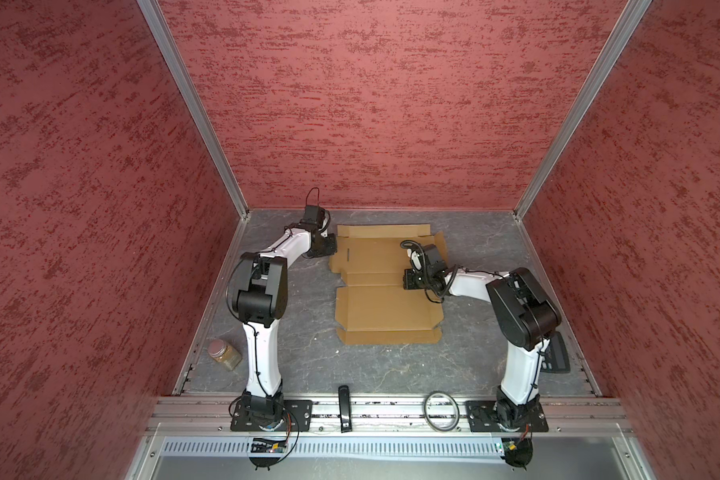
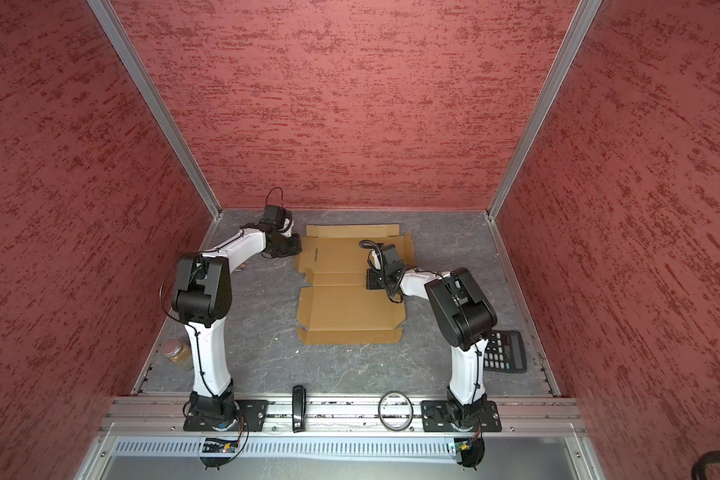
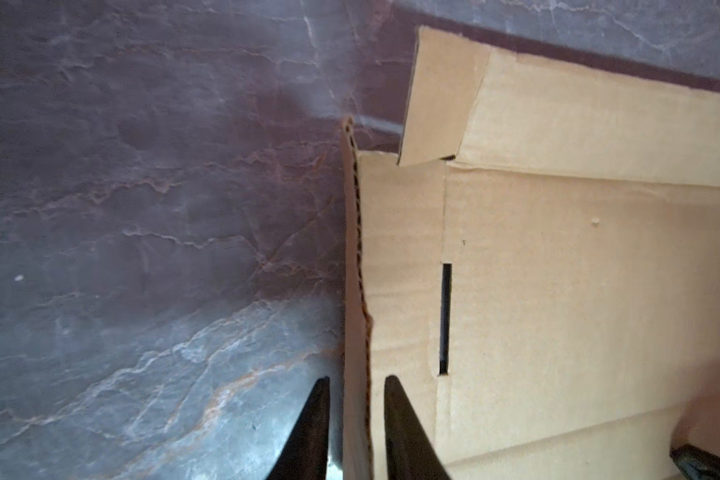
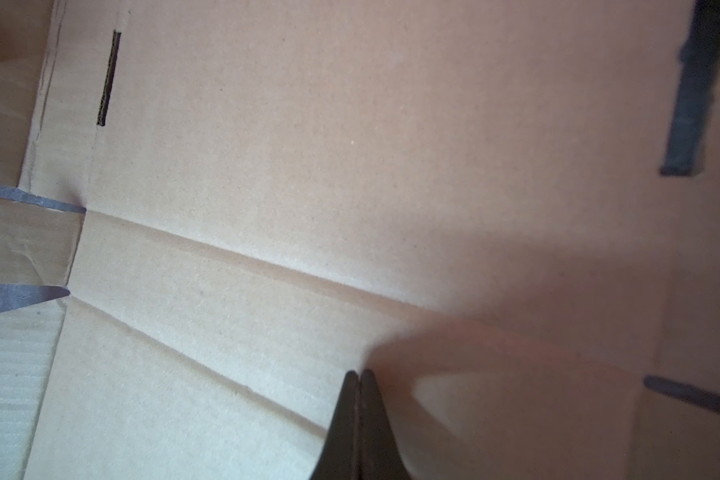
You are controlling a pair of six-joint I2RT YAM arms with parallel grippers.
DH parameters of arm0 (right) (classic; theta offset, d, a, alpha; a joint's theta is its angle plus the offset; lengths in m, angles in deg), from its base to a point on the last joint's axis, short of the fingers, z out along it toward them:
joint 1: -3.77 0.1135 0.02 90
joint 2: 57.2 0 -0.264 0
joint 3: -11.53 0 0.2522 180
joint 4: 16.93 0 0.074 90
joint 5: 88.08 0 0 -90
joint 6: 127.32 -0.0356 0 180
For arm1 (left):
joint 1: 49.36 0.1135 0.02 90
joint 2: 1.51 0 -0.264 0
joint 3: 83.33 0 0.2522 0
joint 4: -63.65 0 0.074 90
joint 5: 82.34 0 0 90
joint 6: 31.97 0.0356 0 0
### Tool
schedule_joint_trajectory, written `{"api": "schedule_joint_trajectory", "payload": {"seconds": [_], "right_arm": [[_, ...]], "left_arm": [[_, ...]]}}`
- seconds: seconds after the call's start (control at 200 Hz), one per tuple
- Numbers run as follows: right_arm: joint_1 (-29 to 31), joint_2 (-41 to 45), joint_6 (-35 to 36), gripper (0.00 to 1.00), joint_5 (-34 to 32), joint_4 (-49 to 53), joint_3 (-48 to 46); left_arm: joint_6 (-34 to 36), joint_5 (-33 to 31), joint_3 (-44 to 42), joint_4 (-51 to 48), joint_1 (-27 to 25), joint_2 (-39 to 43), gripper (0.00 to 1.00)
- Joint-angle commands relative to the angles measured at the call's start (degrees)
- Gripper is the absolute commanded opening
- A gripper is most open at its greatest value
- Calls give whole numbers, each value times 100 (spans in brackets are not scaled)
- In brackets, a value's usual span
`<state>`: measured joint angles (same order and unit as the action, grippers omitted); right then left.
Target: Fold the paper box
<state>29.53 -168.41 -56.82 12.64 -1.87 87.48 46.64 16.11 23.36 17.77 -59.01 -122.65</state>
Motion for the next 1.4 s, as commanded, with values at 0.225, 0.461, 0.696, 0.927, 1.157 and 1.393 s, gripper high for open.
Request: {"api": "schedule_joint_trajectory", "payload": {"seconds": [0.225,0.461,0.696,0.927,1.157,1.393], "right_arm": [[109,-49,-53,0,-75,317,56],[114,-75,-80,0,-61,274,44],[114,-18,-84,6,-102,279,63],[111,155,261,20,-279,685,410],[114,467,948,29,-679,1516,1311],[114,213,1629,35,-1016,2599,2817]], "left_arm": [[120,-115,277,-92,-90,-309,15],[164,-265,225,9,-148,-301,0],[164,-326,30,249,-171,-102,0],[155,-516,-539,891,-244,365,0],[109,-655,-1296,1786,-357,918,0],[59,-945,-2124,2792,-589,1428,0]]}}
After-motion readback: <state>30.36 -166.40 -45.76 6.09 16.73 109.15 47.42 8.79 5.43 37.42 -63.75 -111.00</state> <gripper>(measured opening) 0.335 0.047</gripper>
